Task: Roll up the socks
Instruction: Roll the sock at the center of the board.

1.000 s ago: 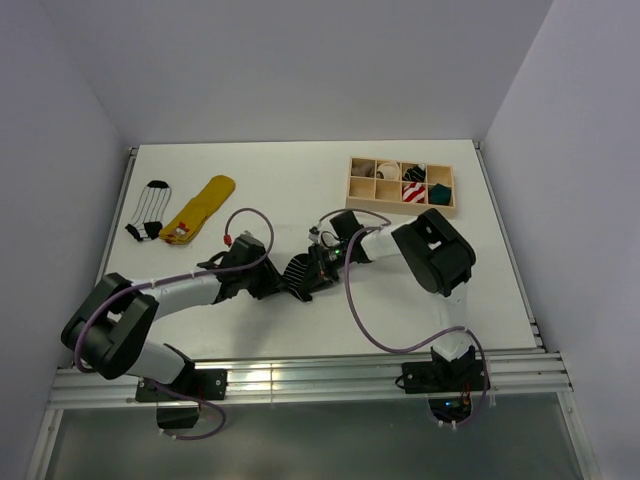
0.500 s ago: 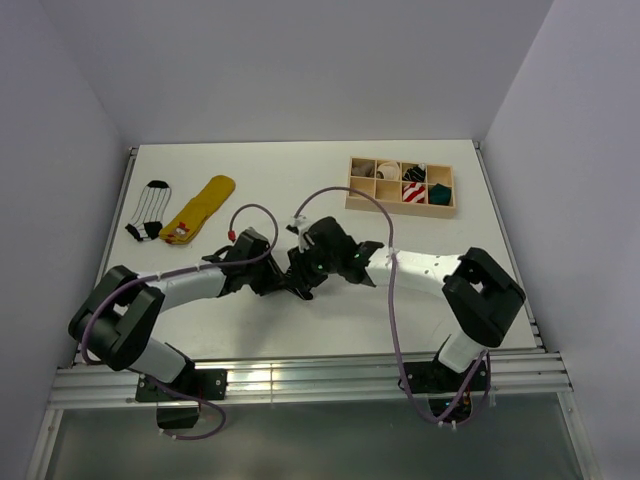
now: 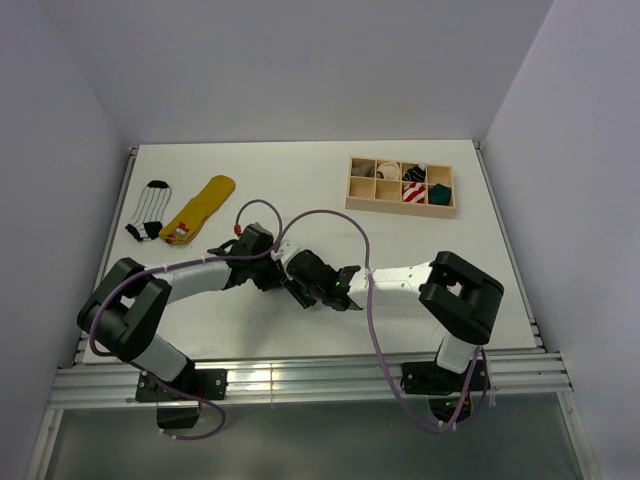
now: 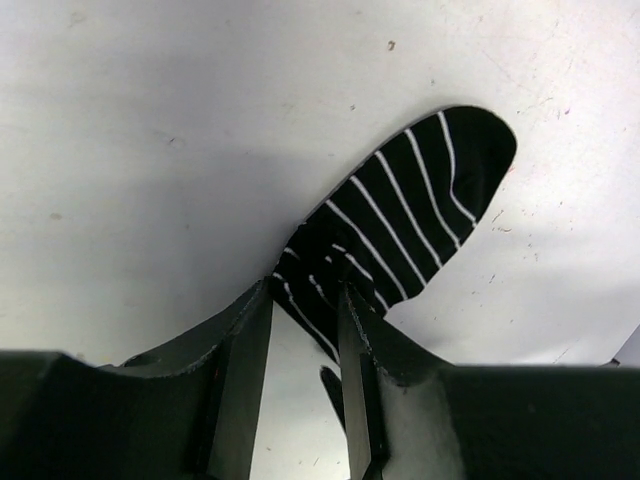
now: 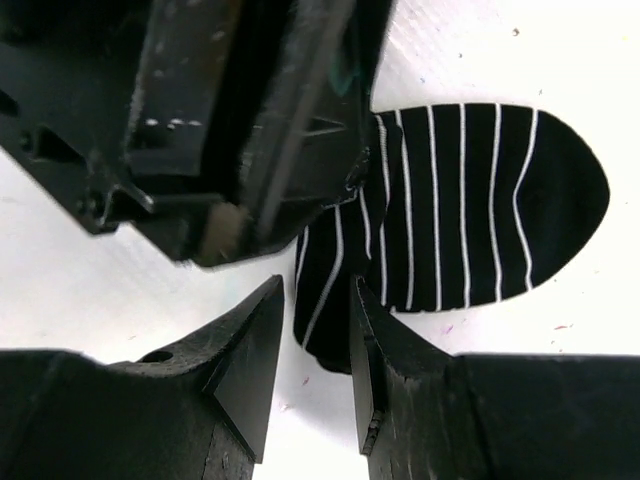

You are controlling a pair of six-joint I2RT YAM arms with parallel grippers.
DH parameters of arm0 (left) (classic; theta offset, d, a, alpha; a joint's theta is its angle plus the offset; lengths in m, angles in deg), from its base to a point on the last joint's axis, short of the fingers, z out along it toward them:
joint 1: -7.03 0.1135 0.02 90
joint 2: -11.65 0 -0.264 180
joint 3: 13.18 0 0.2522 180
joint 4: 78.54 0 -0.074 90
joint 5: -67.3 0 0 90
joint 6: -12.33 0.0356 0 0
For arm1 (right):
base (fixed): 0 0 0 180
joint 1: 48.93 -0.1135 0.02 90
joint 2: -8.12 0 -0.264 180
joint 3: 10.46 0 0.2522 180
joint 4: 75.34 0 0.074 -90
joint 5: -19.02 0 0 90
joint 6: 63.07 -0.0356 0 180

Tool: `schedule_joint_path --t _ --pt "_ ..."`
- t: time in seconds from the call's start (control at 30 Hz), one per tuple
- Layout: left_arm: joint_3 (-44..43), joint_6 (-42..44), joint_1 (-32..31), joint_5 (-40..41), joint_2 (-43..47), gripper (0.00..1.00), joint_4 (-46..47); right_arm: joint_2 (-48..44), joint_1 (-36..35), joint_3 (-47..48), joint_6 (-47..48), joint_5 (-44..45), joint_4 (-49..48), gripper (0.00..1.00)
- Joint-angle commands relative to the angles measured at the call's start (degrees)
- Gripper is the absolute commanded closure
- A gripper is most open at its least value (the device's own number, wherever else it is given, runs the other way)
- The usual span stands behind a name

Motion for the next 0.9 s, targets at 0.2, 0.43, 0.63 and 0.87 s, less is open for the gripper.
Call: schedule_joint_path --t 0.2,0.43,0.63,0.87 --pt "-4.1 5.7 -0.2 -1.7 -4.9 0.6 -1.8 4.5 -2.4 2.3 2.2 5.5 -2.1 0.78" --pt "-3.2 6.0 0.7 -0.4 -0.5 0.45 -2.3 1.9 1.6 2.2 -1.6 -7.1 -0.6 0.98" --pt "0.7 3.8 3.6 0.1 7.8 0.29 -2.0 1.3 9.6 3.0 -5.4 -24.1 -0.2 1.0" --pt "5.7 0.9 4.8 -0.5 13.4 0.24 0.1 5.1 16.6 5.0 -9.8 -43.1 -0.4 1.0"
